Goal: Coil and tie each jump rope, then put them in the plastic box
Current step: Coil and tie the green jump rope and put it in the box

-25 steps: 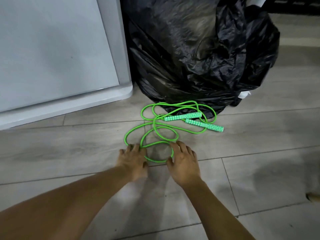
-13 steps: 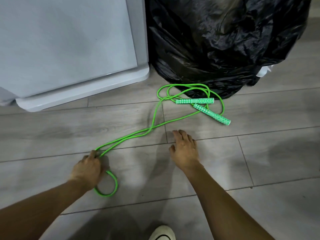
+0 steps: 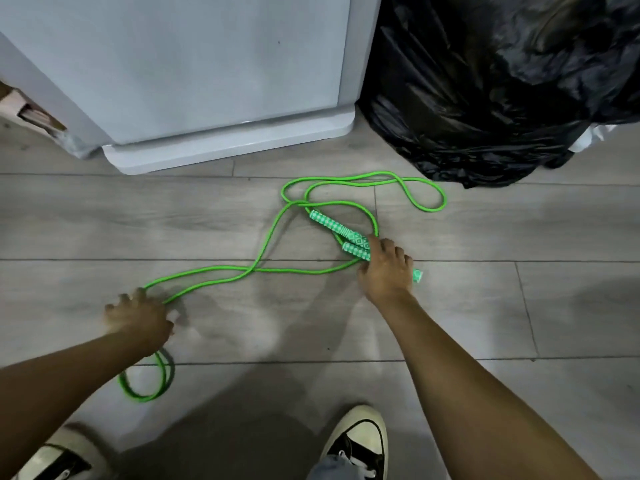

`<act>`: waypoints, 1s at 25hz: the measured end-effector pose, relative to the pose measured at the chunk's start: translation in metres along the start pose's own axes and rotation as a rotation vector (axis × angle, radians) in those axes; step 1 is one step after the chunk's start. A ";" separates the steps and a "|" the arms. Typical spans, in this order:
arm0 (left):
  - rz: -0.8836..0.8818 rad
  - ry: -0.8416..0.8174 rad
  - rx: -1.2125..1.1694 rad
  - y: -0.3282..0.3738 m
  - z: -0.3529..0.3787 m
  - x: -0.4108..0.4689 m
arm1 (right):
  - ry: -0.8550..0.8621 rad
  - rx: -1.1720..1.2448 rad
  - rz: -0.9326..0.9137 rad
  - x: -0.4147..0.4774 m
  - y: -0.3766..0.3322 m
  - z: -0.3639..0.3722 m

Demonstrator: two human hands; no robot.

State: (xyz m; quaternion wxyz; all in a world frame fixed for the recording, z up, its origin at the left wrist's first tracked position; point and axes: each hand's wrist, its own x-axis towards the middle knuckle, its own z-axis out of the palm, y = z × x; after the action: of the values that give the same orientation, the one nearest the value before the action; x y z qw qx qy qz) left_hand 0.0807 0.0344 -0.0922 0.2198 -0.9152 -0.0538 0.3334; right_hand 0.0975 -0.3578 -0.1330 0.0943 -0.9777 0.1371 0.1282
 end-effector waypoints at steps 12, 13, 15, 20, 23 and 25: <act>0.550 0.039 -0.196 0.090 -0.018 -0.022 | -0.183 0.043 -0.335 -0.079 -0.067 0.043; 0.547 0.048 -0.190 0.085 -0.017 -0.022 | -0.175 0.066 -0.338 -0.077 -0.070 0.038; 0.556 0.146 -0.218 0.080 -0.020 -0.023 | -0.004 0.136 -0.298 -0.067 -0.072 0.028; 0.483 0.372 -0.457 0.095 -0.054 0.001 | 0.109 0.088 -0.162 -0.018 -0.066 0.007; 0.350 0.106 -0.708 0.115 -0.072 0.013 | -0.083 0.021 -0.090 0.009 -0.058 0.000; 0.345 0.061 -0.774 0.120 -0.071 0.011 | -0.147 0.006 -0.106 0.009 -0.058 0.003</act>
State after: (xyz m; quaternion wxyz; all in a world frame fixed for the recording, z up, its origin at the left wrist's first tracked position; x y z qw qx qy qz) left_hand 0.1284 -0.0962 -0.1030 -0.1973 -0.9353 -0.0146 0.2934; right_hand 0.1225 -0.3050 -0.1301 0.1138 -0.9712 0.0784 0.1941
